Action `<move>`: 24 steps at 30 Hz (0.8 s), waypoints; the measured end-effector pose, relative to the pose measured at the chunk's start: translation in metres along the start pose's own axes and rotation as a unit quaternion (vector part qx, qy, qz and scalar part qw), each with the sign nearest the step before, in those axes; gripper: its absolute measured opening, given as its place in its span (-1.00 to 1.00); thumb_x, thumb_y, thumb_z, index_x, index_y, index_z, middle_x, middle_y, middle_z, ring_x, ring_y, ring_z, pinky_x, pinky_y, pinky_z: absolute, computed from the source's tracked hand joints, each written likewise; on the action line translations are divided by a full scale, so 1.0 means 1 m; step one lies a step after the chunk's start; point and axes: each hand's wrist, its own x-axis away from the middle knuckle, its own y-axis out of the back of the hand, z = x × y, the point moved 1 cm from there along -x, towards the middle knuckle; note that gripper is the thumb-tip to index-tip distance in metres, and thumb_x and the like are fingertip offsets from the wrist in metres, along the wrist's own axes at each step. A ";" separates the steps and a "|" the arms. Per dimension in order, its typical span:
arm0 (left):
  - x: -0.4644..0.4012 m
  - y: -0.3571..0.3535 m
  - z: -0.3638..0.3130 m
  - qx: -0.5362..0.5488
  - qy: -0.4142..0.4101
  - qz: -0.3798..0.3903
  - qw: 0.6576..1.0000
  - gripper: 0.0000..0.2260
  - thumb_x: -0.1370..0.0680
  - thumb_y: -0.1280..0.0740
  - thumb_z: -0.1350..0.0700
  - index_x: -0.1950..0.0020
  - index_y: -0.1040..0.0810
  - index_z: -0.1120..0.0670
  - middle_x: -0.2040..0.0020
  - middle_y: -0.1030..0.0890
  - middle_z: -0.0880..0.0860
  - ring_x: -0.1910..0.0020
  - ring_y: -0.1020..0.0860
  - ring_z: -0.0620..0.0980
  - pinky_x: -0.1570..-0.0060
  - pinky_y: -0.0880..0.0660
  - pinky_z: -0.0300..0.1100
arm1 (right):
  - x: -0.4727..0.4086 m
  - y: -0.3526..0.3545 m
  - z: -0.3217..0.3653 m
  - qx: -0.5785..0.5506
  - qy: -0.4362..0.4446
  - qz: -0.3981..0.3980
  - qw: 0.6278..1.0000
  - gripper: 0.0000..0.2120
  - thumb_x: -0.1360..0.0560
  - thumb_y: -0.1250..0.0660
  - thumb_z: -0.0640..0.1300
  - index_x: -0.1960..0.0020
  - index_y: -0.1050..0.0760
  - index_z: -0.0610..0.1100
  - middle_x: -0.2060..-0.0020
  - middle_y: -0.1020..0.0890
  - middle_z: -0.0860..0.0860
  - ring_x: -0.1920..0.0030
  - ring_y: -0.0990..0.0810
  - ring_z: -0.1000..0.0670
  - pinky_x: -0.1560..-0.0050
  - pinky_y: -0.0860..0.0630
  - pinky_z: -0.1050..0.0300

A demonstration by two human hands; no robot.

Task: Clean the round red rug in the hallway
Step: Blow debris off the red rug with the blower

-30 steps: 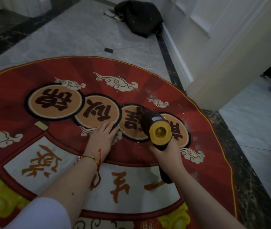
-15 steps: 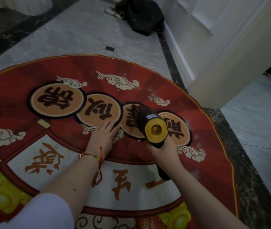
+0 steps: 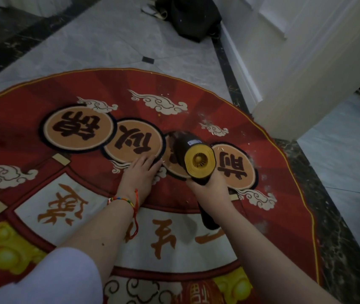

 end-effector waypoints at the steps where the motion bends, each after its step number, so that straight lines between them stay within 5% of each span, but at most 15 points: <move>1: 0.000 0.000 0.000 0.000 -0.001 -0.005 1.000 -0.51 -0.63 -0.05 0.20 -0.56 -0.04 0.00 -0.55 -0.09 0.03 -0.52 -0.03 0.07 -0.45 -0.04 -0.06 | 0.009 0.002 -0.005 -0.001 0.000 0.000 1.000 -0.73 -0.40 -0.41 -0.23 -0.06 -0.46 -0.07 0.19 -0.55 0.11 0.19 -0.50 0.14 0.30 -0.32 0.44; 8: 0.001 0.002 -0.003 -0.027 0.000 0.008 1.000 -0.50 -0.64 -0.04 0.18 -0.56 0.00 0.01 -0.55 -0.06 0.04 -0.53 0.00 0.08 -0.46 0.00 -0.06 | 0.003 -0.003 0.000 -0.006 0.008 0.001 1.000 -0.76 -0.38 -0.40 -0.21 0.00 -0.43 -0.06 0.25 -0.50 0.15 0.25 -0.45 0.21 0.29 -0.33 0.41; 12: -0.002 0.002 -0.002 -0.036 0.000 0.039 0.999 -0.50 -0.64 -0.05 0.16 -0.56 0.03 0.01 -0.56 -0.03 0.04 -0.54 0.04 0.09 -0.49 0.03 -0.04 | -0.018 -0.010 0.015 -0.018 0.000 0.007 1.000 -0.63 -0.44 -0.41 -0.17 -0.21 -0.43 -0.06 0.08 -0.50 0.14 0.08 -0.44 0.18 0.08 -0.37 0.25; 17: 0.002 0.005 -0.003 -0.047 0.000 0.023 0.999 -0.49 -0.64 -0.04 0.17 -0.56 0.03 0.00 -0.56 -0.05 0.04 -0.52 -0.03 0.08 -0.45 -0.04 -0.06 | 0.023 0.001 0.000 -0.019 -0.005 0.006 1.000 -0.74 -0.39 -0.41 -0.22 -0.05 -0.47 -0.06 0.19 -0.56 0.14 0.20 -0.51 0.21 0.27 -0.37 0.39; 24: 0.004 0.009 -0.012 -0.052 0.021 0.035 0.998 -0.53 -0.66 -0.01 0.15 -0.56 0.01 0.03 -0.56 -0.04 0.08 -0.51 -0.06 0.12 -0.45 -0.05 -0.02 | 0.058 0.013 -0.007 -0.002 -0.023 0.013 1.000 -0.70 -0.41 -0.41 -0.23 -0.08 -0.43 -0.02 0.21 -0.54 0.17 0.23 -0.50 0.22 0.39 -0.39 0.45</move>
